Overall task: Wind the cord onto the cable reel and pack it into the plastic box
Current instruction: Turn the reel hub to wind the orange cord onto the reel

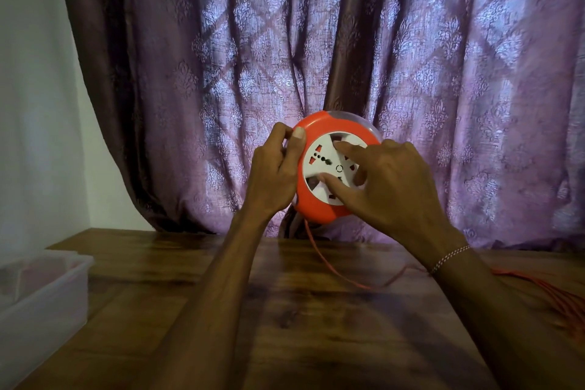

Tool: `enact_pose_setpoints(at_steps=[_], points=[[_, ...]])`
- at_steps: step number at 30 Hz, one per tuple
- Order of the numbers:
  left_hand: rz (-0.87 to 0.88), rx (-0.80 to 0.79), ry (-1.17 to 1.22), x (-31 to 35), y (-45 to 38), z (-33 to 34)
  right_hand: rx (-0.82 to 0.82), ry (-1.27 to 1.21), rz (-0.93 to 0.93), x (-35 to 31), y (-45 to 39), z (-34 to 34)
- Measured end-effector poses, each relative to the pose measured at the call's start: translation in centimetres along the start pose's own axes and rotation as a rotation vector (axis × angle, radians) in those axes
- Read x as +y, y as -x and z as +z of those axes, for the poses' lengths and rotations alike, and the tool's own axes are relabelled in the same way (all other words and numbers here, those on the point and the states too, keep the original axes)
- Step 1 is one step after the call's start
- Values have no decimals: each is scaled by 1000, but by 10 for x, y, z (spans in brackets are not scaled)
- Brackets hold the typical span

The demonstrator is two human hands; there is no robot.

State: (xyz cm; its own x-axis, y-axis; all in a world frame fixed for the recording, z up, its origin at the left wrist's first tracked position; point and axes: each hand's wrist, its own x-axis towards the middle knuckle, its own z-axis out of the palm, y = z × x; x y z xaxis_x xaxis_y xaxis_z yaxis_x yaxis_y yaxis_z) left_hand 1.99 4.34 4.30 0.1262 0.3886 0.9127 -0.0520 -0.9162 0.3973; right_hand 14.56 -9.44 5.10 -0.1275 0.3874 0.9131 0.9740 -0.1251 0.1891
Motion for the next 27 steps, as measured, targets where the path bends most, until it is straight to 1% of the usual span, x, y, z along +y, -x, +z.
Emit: enact_pose_setpoints(at_steps=[3,5,8,10,12,14,18,21,23,27], points=[[-8,2,-1,0,0,-1,29,-44,-45,4,0,1],[-14,-3,-2,-1,0,-2,28,-103,-110,7,-2,0],[-12,5,6,-3,0,-2,-75,-134,-255,14,-3,0],[5,12,9,-3,0,-2,-161,-96,-277,13,-3,-1],[20,14,-1,-3,-1,-2,-231,-49,-241,9,-2,0],[21,2,-18,-3,-1,-1,-254,-6,-213,6,-1,-1],[23,-1,-28,-4,-2,0,-187,34,-201,4,-1,-4],[27,15,-27,-5,-1,0,-174,87,-173,3,2,-2],[27,25,-21,-6,-1,1,-132,58,-111,2,3,0],[15,27,-3,-4,-2,1,-12,16,108,-3,5,8]])
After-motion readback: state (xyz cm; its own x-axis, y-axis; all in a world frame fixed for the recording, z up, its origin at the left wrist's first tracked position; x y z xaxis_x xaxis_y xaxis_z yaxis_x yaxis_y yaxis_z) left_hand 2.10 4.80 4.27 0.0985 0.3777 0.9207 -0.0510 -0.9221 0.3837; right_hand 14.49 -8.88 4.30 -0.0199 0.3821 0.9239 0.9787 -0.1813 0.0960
